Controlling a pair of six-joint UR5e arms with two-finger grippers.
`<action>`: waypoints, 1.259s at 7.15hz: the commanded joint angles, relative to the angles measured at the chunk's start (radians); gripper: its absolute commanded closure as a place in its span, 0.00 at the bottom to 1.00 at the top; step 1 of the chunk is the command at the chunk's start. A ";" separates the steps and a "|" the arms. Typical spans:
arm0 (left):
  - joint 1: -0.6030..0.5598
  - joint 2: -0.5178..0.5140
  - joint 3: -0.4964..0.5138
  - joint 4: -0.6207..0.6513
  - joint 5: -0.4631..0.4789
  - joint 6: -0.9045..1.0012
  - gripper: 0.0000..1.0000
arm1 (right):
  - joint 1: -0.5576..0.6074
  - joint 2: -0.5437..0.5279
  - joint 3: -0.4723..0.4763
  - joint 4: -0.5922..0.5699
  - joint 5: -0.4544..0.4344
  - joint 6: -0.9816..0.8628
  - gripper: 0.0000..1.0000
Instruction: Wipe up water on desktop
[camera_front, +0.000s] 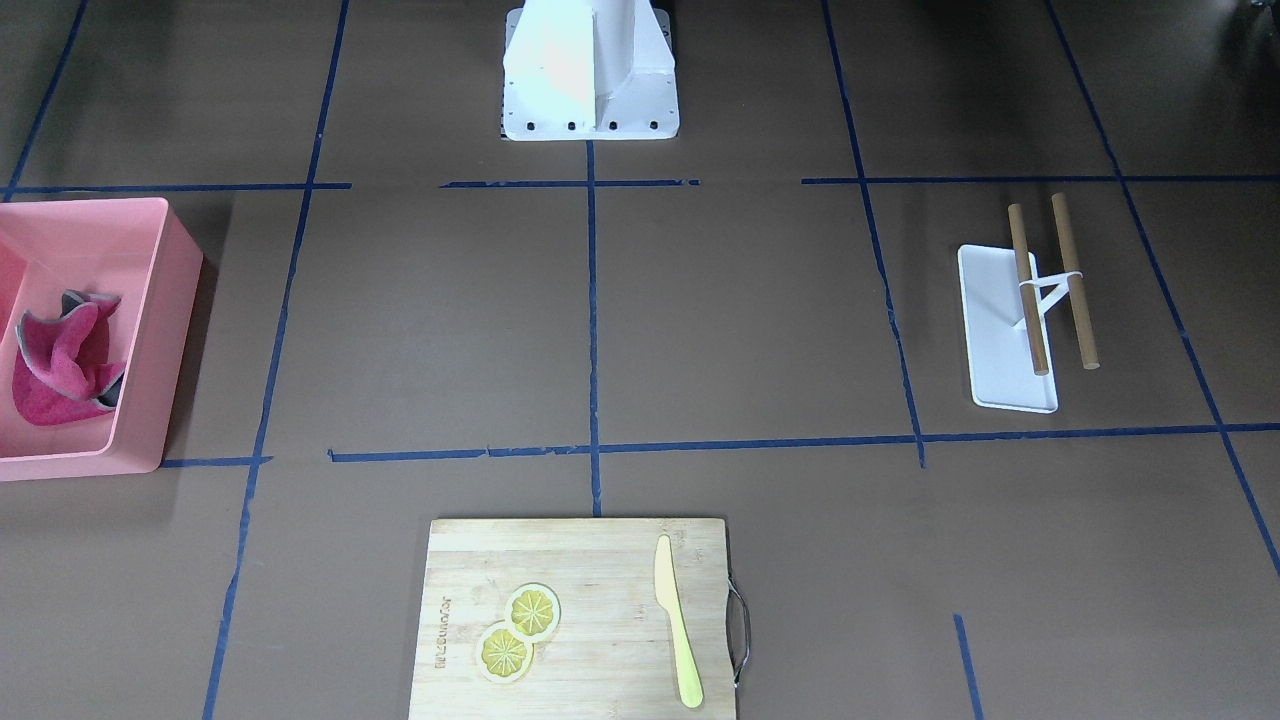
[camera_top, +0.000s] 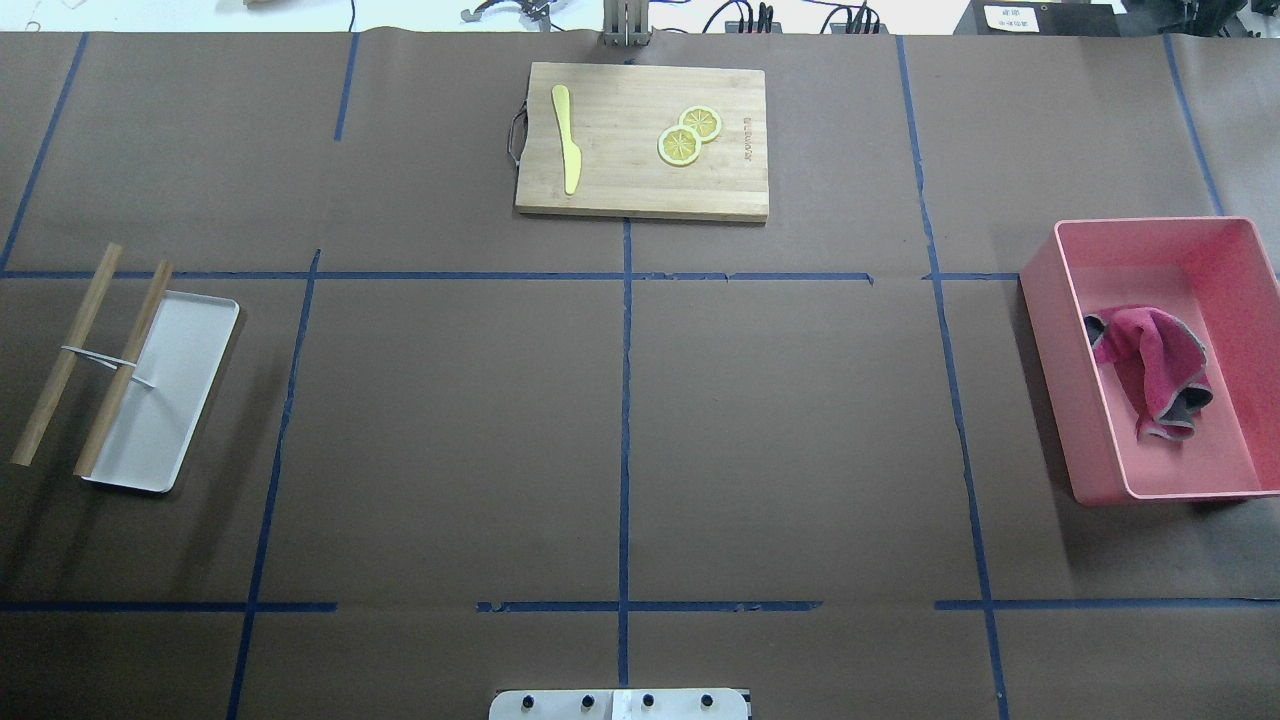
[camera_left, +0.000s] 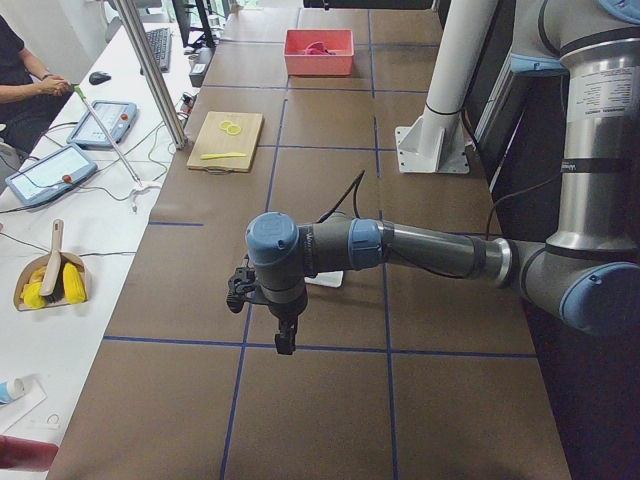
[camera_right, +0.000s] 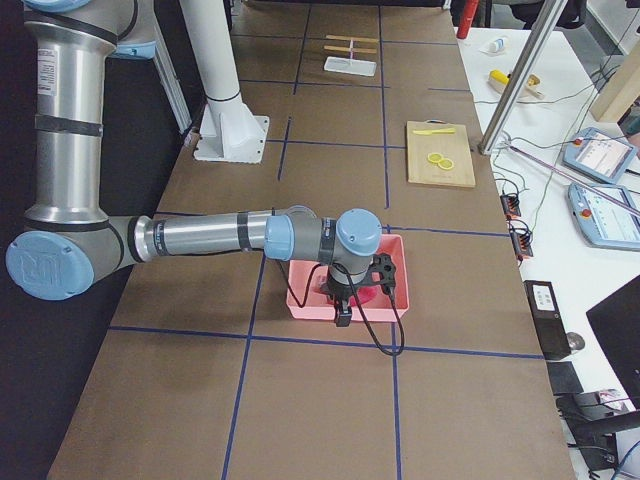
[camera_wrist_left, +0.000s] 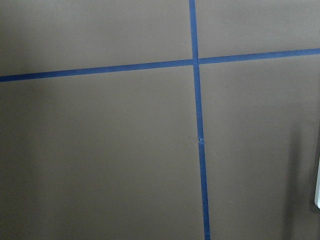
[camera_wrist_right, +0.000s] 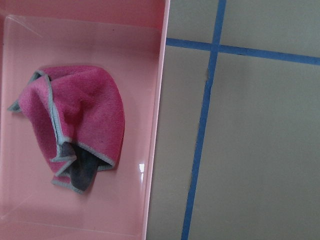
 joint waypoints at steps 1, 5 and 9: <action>0.000 -0.001 0.007 -0.003 -0.002 0.001 0.00 | 0.000 0.002 -0.003 -0.001 0.001 0.005 0.00; 0.000 0.001 0.015 -0.027 0.003 0.000 0.00 | 0.000 0.005 -0.005 0.001 0.001 0.012 0.00; 0.000 0.001 0.014 -0.029 -0.002 0.001 0.00 | 0.001 0.011 -0.005 -0.001 0.001 0.012 0.00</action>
